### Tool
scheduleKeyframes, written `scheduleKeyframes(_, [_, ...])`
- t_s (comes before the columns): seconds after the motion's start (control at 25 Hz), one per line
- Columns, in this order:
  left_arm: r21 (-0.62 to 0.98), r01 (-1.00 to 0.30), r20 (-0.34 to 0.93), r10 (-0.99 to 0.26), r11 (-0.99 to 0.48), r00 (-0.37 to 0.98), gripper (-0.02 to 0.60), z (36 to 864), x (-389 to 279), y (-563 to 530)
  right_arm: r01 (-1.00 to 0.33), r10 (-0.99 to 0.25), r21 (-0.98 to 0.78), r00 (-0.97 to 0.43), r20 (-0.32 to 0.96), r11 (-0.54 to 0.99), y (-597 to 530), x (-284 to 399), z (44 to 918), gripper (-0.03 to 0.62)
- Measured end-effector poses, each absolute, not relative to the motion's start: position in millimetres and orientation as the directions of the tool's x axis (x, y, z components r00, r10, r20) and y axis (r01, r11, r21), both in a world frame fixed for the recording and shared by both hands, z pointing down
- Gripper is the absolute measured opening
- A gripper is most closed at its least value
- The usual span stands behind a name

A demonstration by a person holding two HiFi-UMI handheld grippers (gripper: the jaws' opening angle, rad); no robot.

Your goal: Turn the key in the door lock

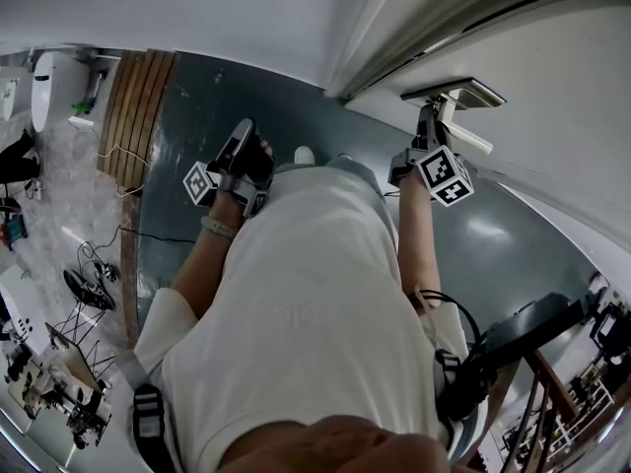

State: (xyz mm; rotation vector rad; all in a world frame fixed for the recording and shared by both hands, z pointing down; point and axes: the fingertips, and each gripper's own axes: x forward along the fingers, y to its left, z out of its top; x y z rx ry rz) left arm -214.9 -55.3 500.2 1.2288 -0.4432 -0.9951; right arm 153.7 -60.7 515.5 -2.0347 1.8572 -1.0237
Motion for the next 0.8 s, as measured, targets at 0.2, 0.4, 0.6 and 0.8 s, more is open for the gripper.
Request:
scheduleKeyframes(0.2, [0.922,0.387,-0.214,-0.818,0.012,0.534,0.008,501,-212,-56,-0.570,-0.963,-0.814,-0.136,0.231,-0.115,-62,150,514,0.044])
scheduleKeyframes(0.4, [0.925,0.380,-0.205,-0.821,0.016,0.533,0.008,502,-217,-55,-0.228,-0.980,-0.969,-0.150,0.131,-0.094,-57,149,519,0.044])
scheduleKeyframes(0.6, [0.925,0.380,-0.201,-0.821,0.020,0.534,0.008,502,-215,-54,0.219,-0.995,-0.975,-0.077,-0.059,0.040,-56,154,528,0.038])
scheduleKeyframes(0.8, [0.925,0.379,-0.200,-0.821,0.022,0.535,0.008,504,-215,-54,0.184,-0.991,-0.981,-0.109,-0.076,0.055,-58,156,529,0.038])
